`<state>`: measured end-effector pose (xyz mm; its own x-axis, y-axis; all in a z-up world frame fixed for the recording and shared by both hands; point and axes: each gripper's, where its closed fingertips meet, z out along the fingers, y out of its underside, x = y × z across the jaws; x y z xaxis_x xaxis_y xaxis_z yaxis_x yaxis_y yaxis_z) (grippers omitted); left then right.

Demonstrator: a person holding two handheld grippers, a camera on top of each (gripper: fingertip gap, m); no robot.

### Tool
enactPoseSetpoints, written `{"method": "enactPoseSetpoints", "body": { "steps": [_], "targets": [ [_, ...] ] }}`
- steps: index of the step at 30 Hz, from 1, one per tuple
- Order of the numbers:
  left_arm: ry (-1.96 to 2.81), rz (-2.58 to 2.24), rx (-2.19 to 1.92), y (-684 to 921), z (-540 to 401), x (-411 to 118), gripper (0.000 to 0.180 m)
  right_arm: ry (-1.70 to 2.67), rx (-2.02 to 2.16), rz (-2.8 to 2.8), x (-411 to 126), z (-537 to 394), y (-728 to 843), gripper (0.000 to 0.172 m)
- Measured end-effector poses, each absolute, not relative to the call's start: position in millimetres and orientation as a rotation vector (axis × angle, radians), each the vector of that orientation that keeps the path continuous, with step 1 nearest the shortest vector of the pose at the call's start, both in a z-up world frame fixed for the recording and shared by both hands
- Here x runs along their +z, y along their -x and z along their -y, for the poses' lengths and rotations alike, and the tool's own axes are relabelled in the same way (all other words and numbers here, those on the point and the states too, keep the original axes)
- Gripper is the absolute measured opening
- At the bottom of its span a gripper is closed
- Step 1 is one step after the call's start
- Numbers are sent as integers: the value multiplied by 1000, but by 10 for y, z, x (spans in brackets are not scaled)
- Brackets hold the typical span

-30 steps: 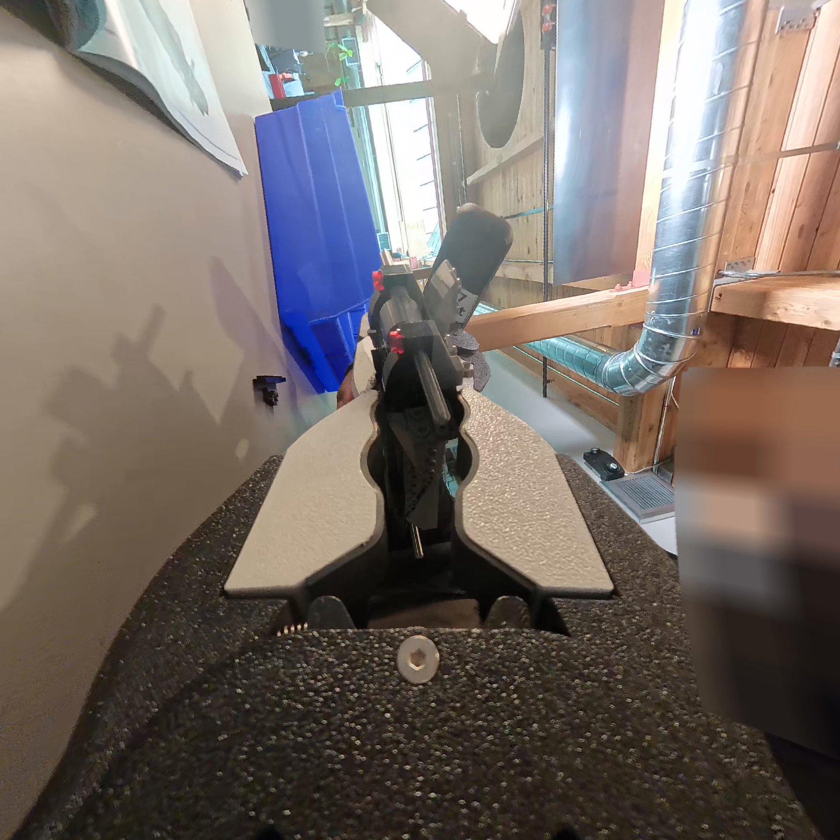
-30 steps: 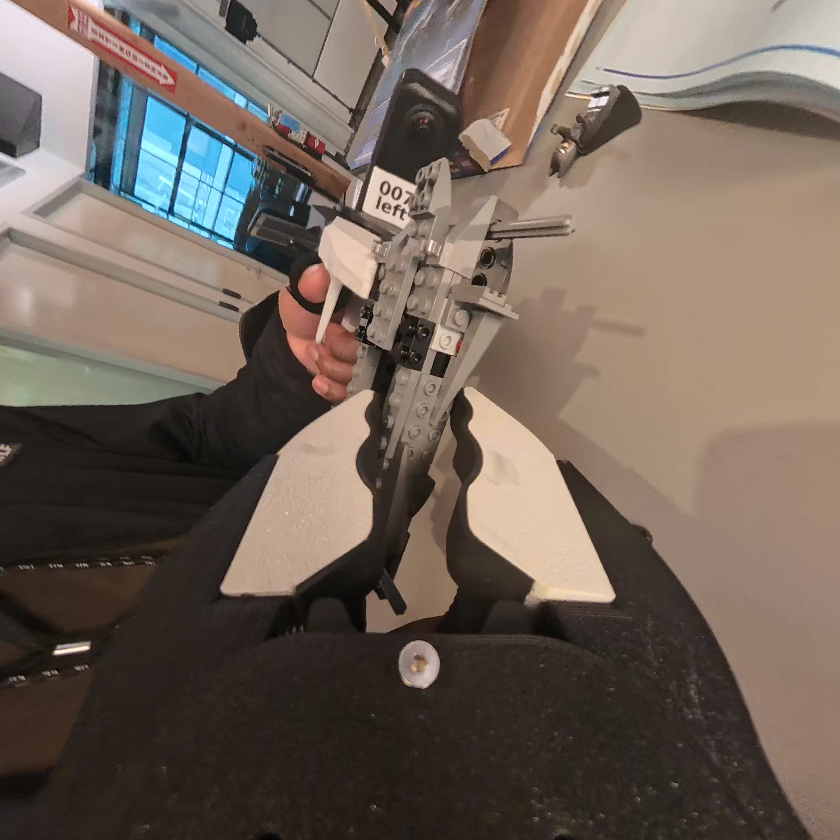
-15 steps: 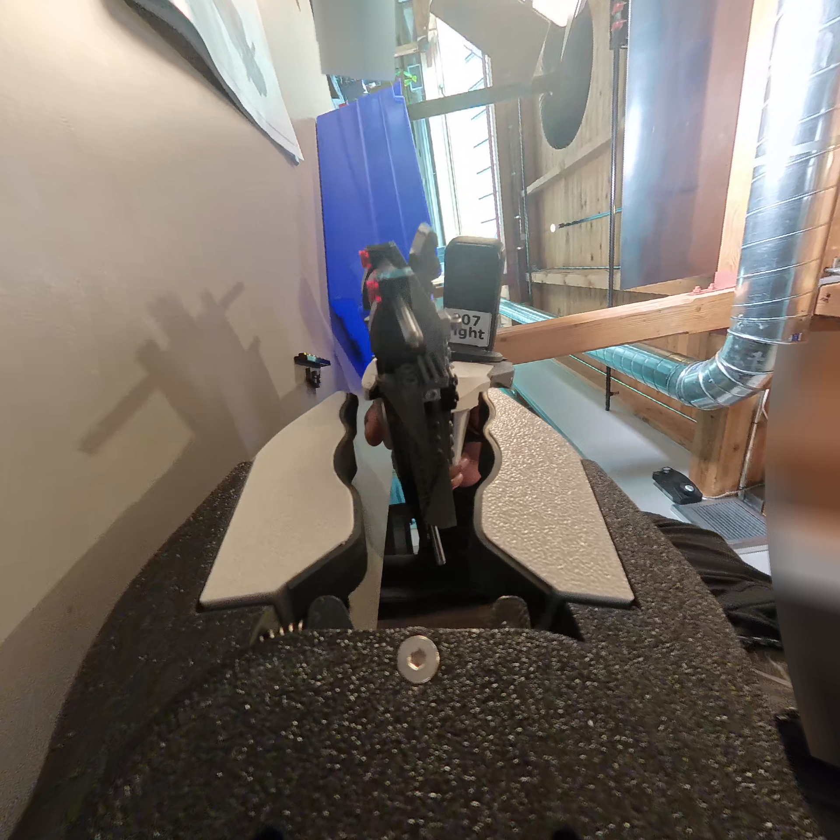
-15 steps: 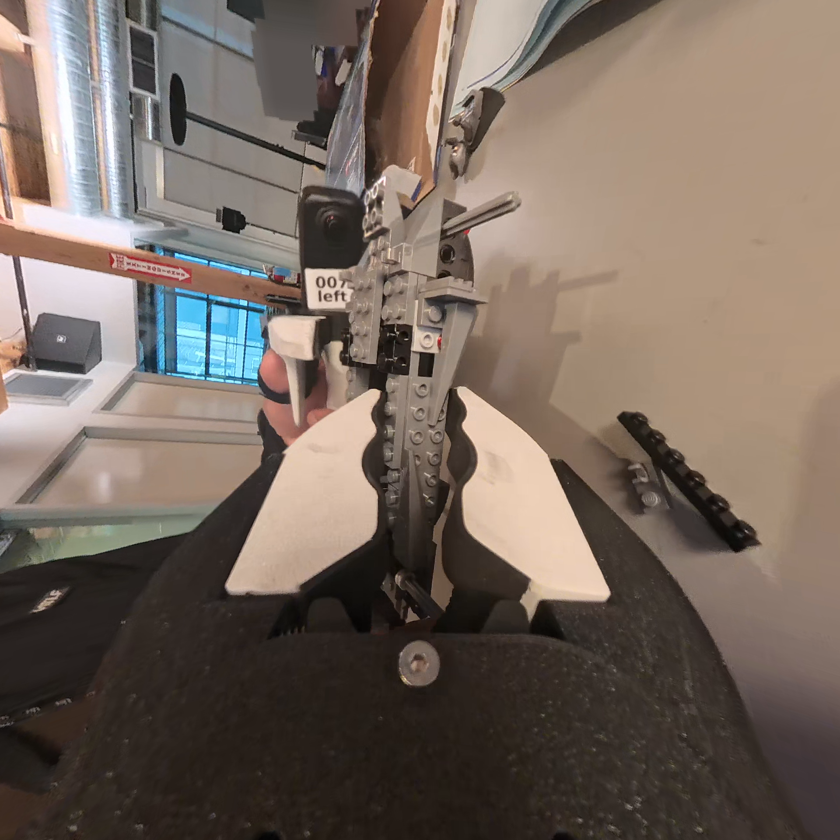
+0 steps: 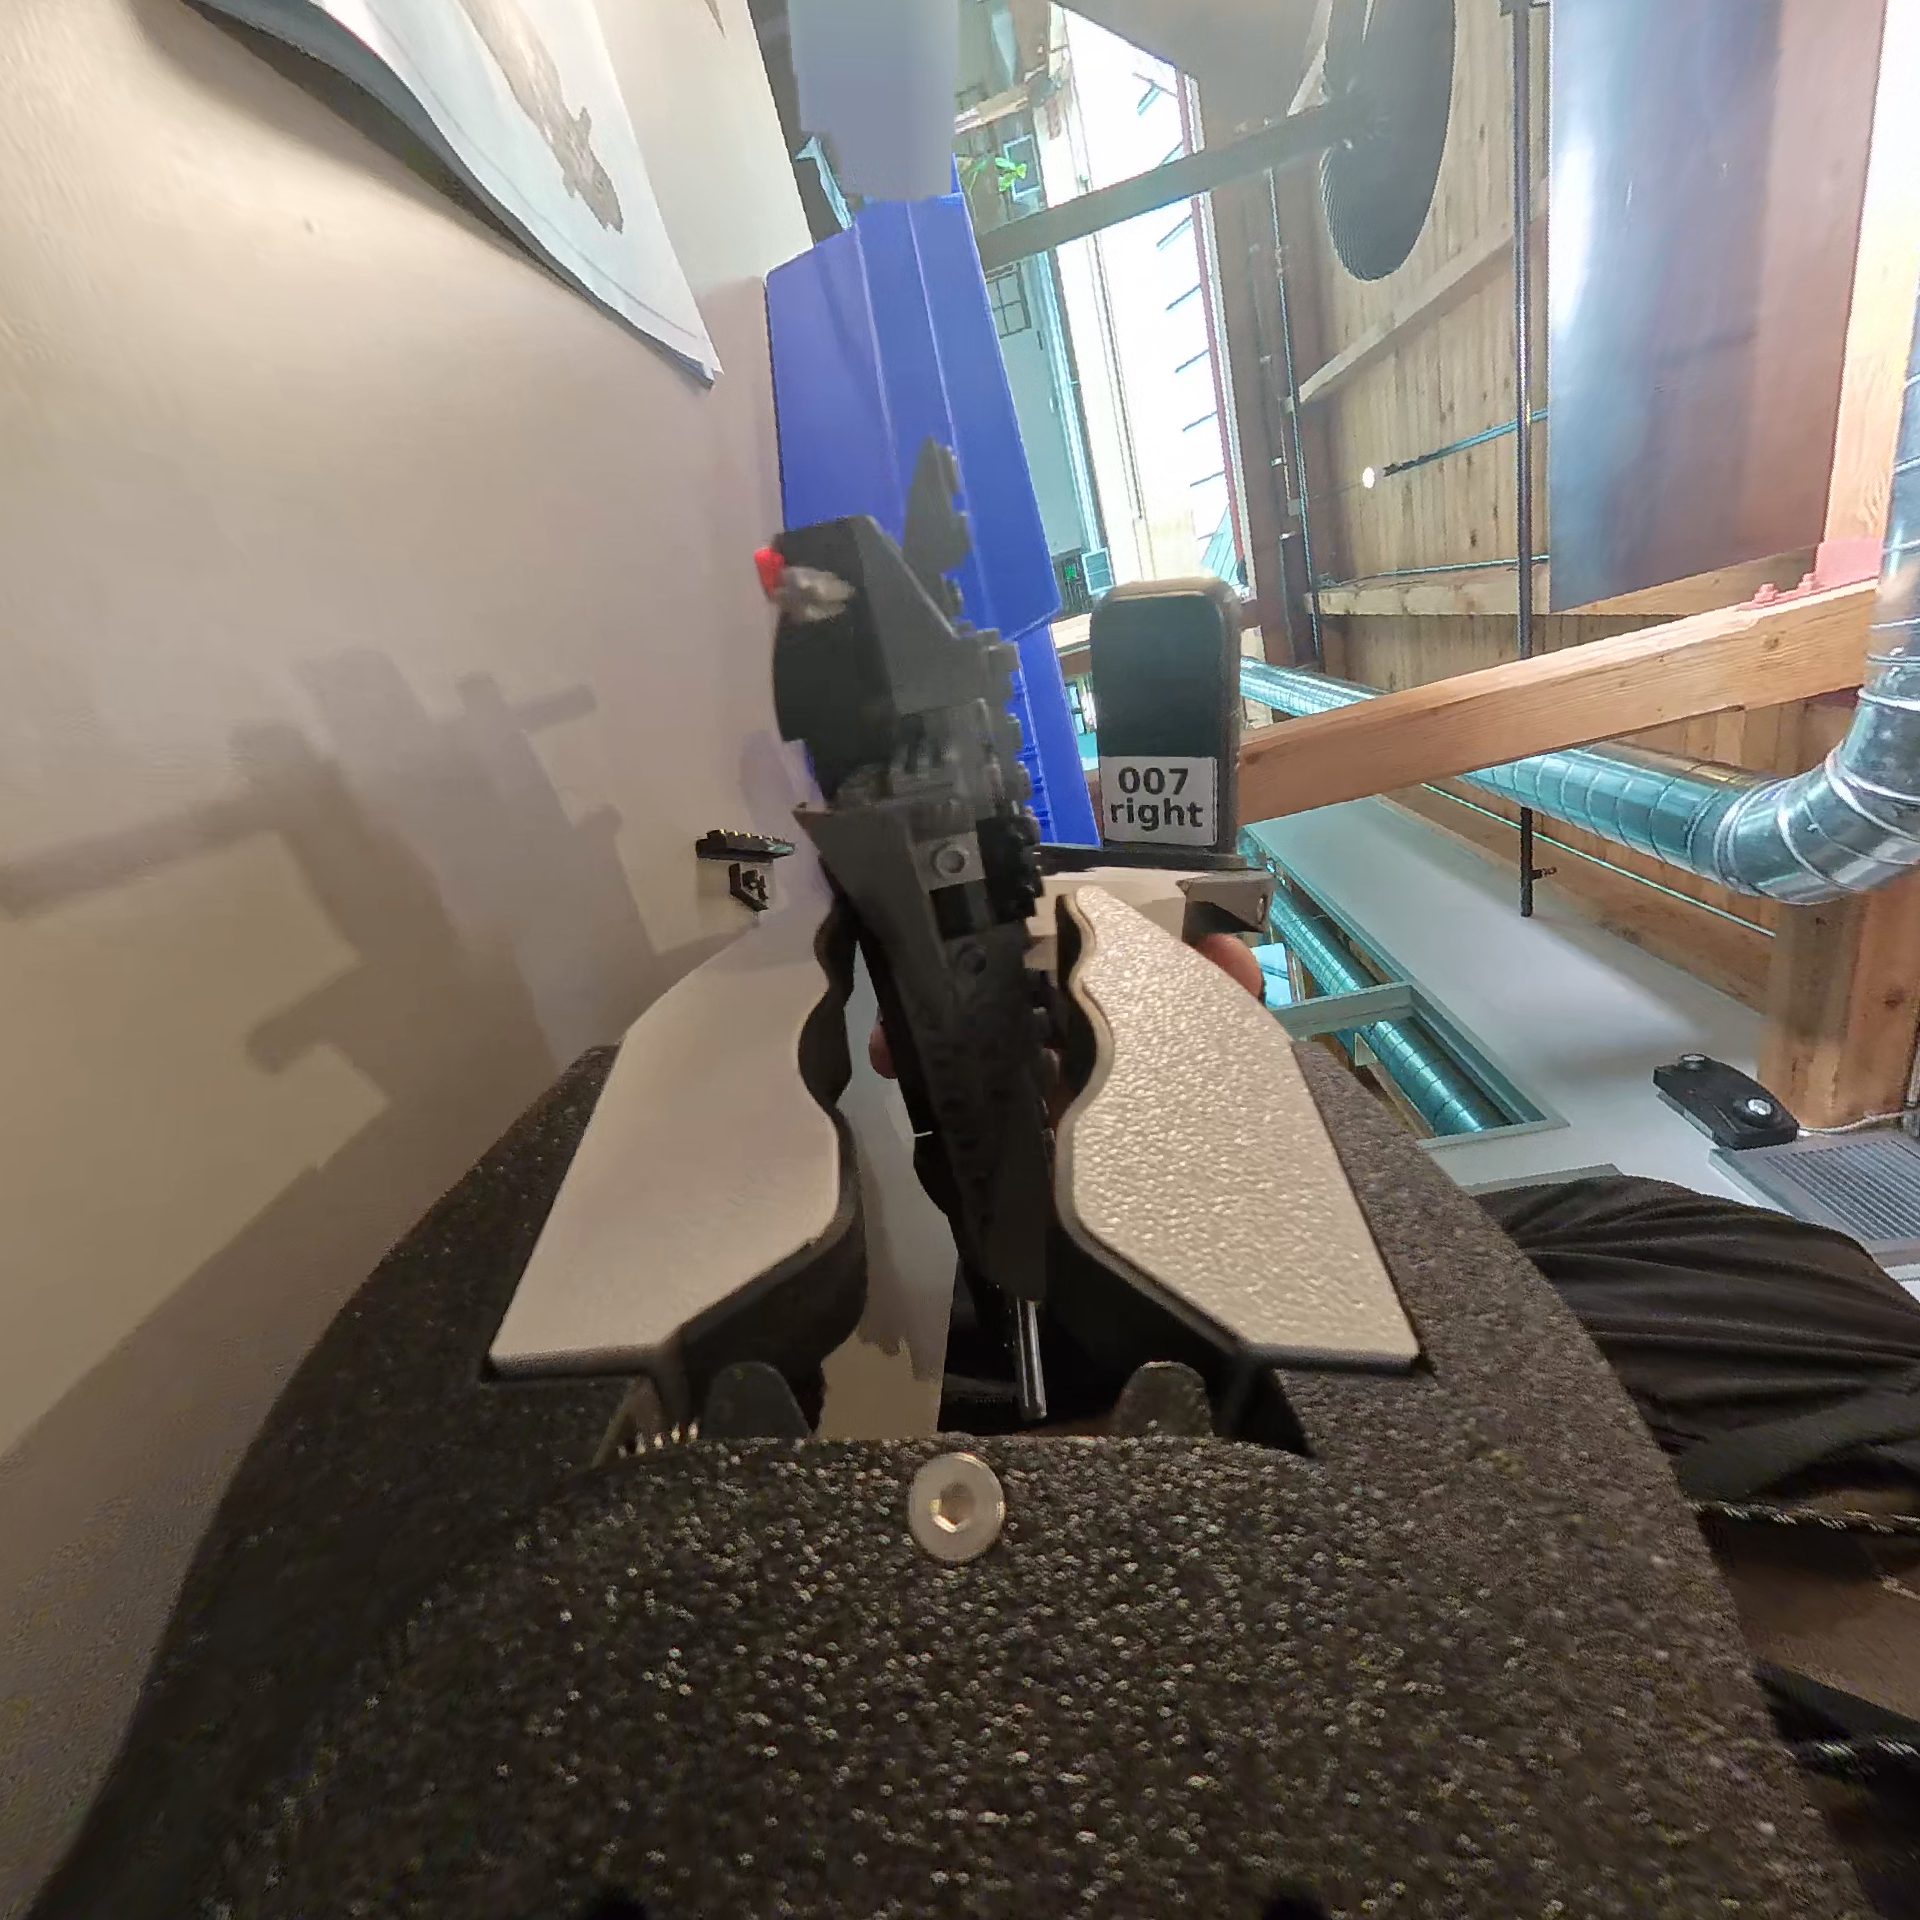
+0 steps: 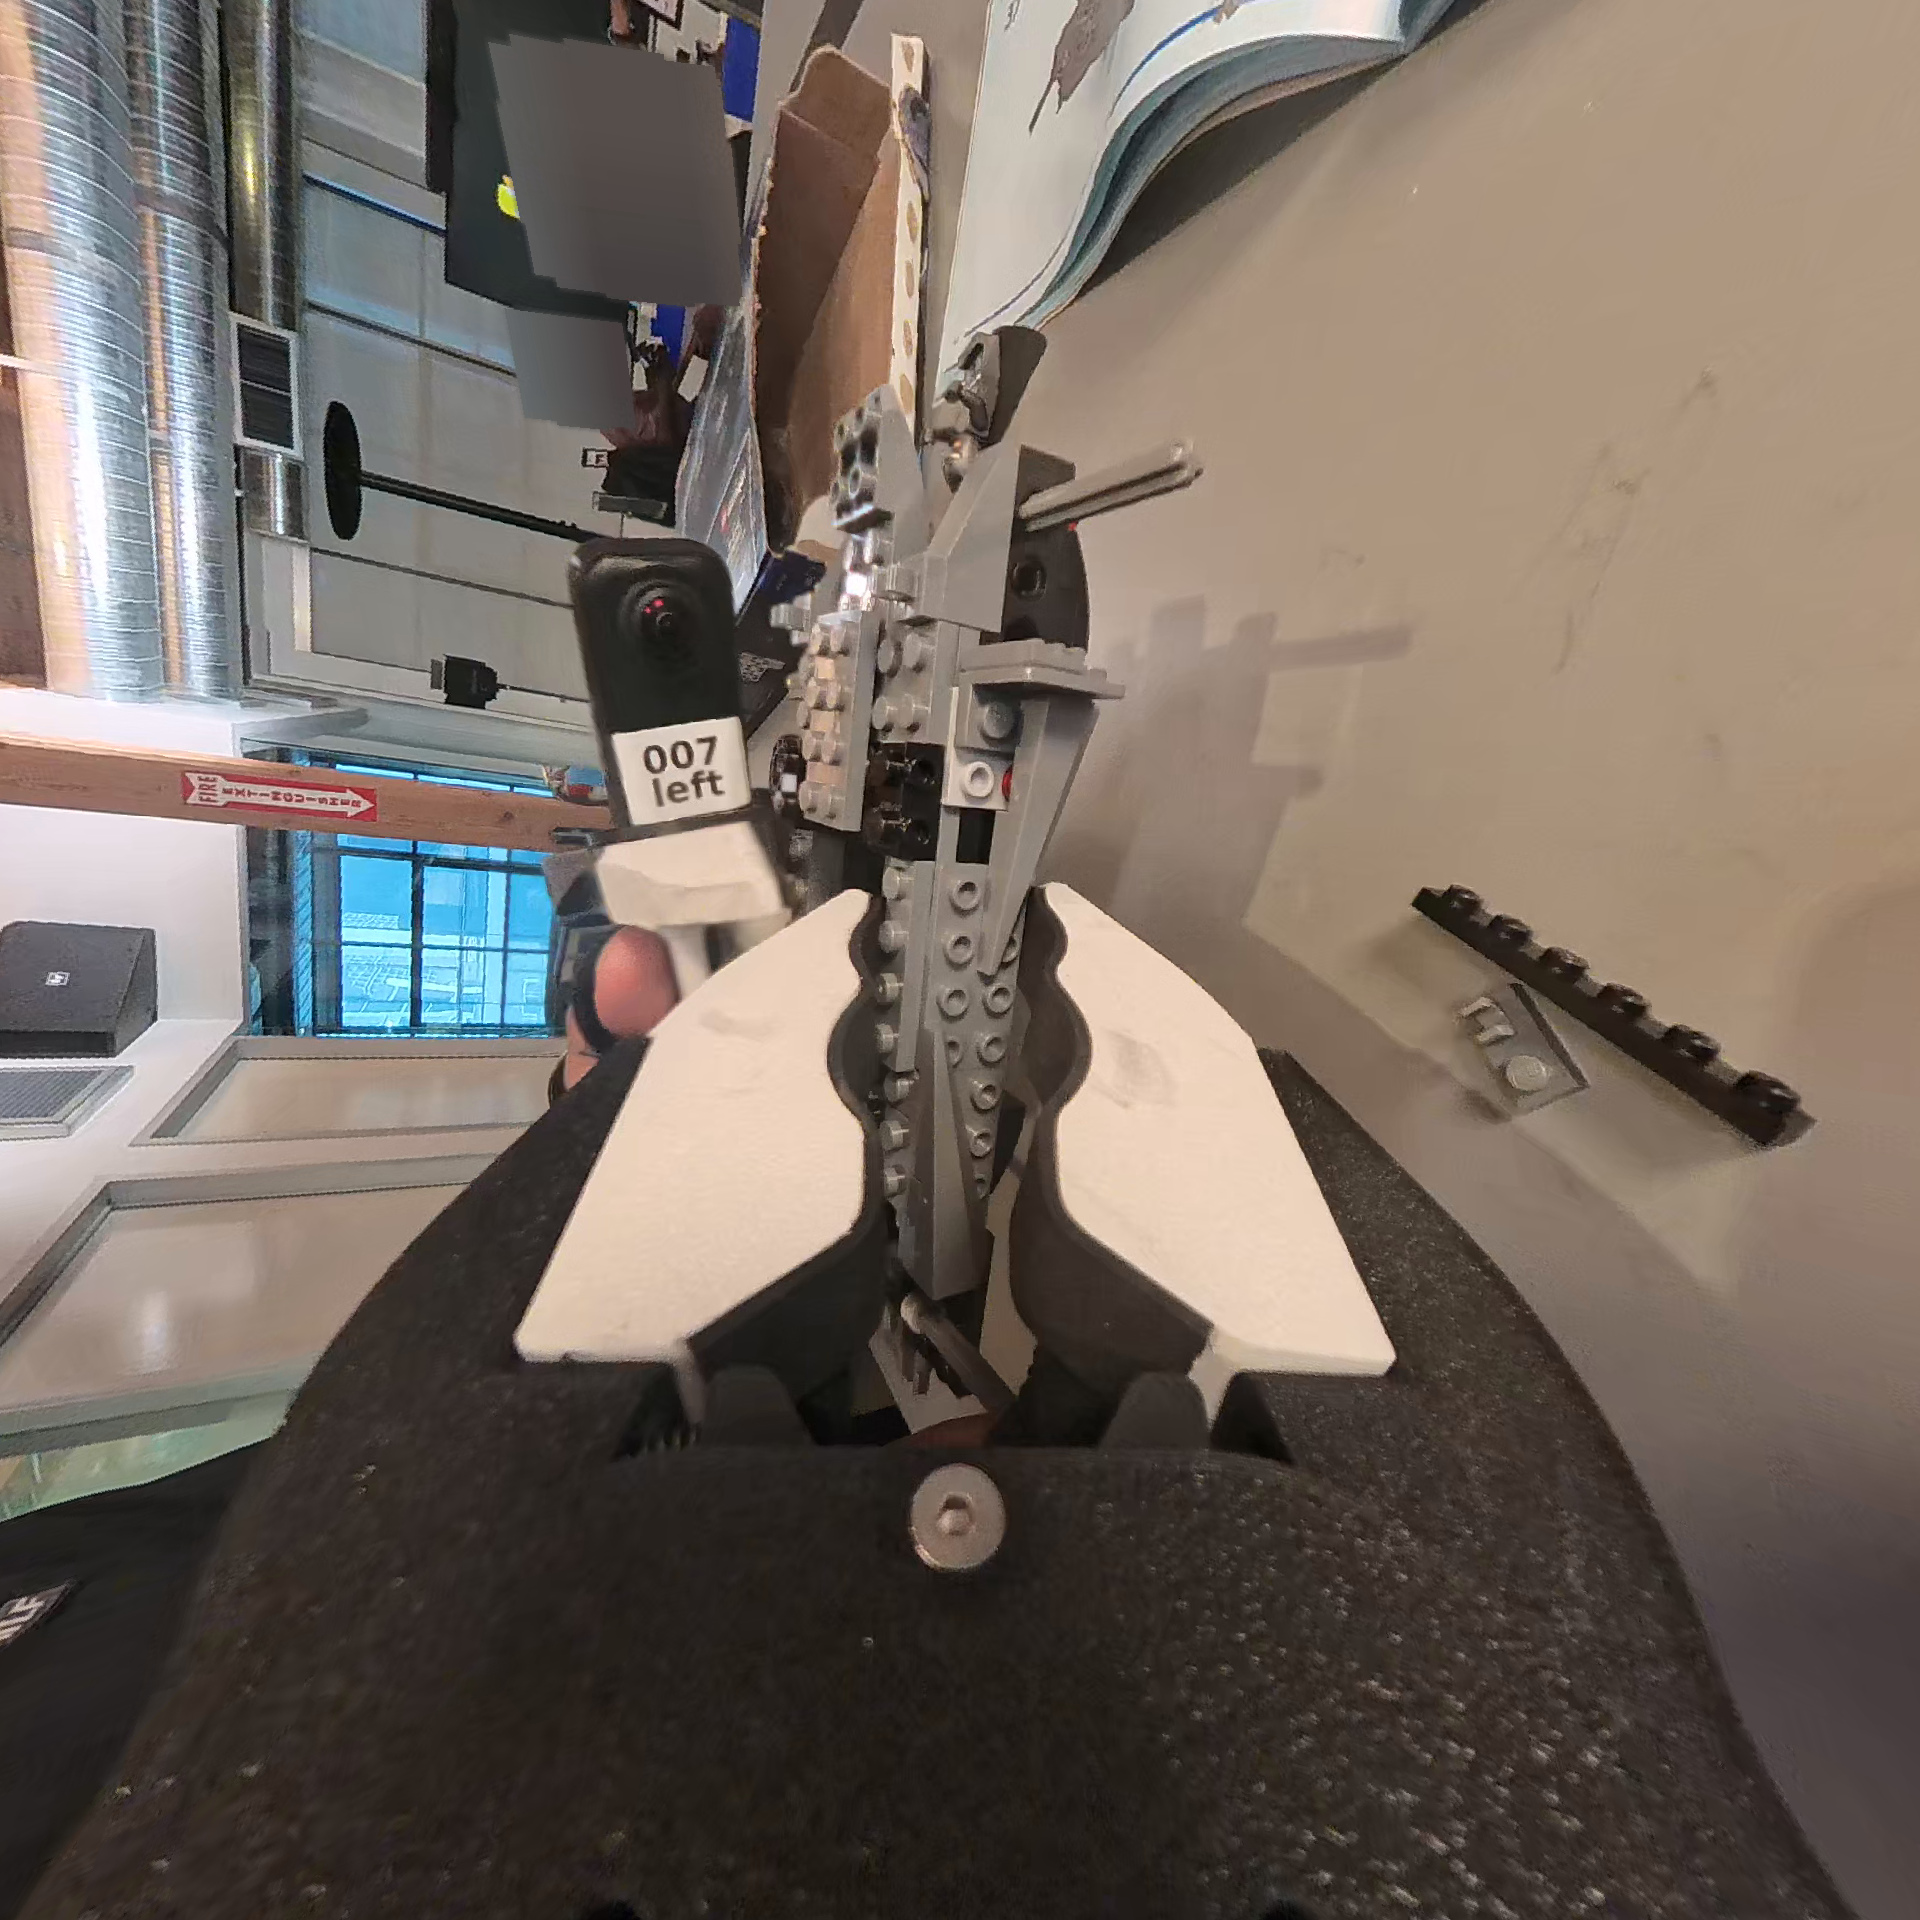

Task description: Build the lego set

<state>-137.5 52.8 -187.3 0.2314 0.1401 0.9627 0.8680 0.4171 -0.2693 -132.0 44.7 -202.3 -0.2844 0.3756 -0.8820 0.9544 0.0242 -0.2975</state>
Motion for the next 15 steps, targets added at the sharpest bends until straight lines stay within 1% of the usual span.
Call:
{"method": "enactPoseSetpoints", "body": {
  "steps": [1,6,10,15],
  "targets": [
    [1030,1252,-656,1386,-519,-1872,34,-1355,-1258,-1720,-2015,-441,1320,24],
    [931,1242,-714,1438,-510,-1860,33,-1320,-1303,-1856,-2003,-447,1369,26],
    [887,1246,-731,1524,-474,-1835,33,-1266,-1405,-2029,-1911,-510,1449,36],
    [840,1228,-736,1738,-394,-1680,33,-1167,-1561,-2335,-1747,-661,1623,45]
  ]
}}
